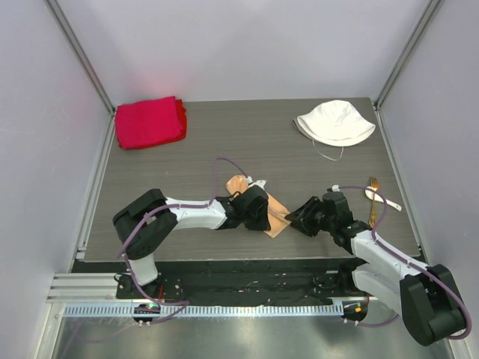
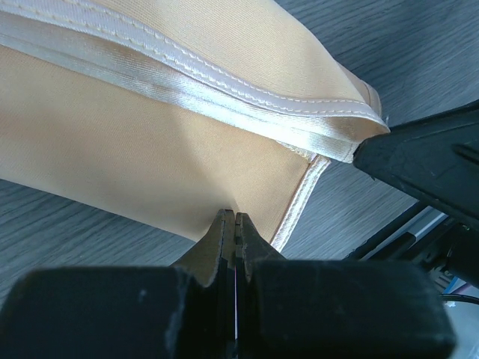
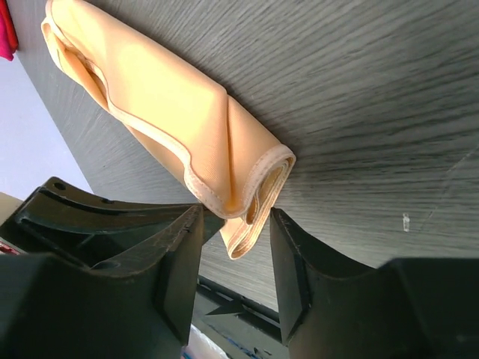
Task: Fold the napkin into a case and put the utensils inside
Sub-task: Smooth out the smaller rectangle-folded napkin at the center of the board.
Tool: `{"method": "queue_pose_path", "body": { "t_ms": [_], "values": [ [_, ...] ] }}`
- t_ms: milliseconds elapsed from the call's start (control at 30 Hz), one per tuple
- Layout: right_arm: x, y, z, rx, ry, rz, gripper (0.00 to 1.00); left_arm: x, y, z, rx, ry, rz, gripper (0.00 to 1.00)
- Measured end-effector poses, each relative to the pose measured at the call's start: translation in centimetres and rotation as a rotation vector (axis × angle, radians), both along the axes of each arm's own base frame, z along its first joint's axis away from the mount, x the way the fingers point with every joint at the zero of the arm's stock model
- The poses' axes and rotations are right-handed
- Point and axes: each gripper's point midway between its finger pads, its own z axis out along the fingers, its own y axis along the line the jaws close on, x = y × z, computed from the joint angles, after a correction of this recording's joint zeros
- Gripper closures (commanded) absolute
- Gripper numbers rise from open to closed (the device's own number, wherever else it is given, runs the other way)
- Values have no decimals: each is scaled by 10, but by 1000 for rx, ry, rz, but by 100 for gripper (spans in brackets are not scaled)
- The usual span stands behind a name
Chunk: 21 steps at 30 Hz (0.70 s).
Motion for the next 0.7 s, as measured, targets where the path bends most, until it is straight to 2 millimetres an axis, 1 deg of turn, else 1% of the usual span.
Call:
{"method": "queue_pose_path", "body": {
  "t_ms": [67,200,333,433,533,633,700],
  "values": [
    [2,1,-1,2,-2,2,57,-1,0,-1,2,2,-2,100],
    [3,2,-4,4,7,5,64,-1,-1,-1,2,1,-4,100],
    [7,4,-1,11,-10,3,72,-1,-2,0,0,0,-5,100],
    [8,4,0,14,-16,3,73,-2,-3,1,-2,-1,-8,100],
    [8,4,-3,11,-9,3,77,-3,-4,1,-2,-2,-10,100],
    [8,4,-4,9,-5,3,76,-4,-4,1,-2,-2,-12,100],
    [8,4,-4,9,-3,2,79,-4,-4,1,-3,-2,-12,100]
  ]
}}
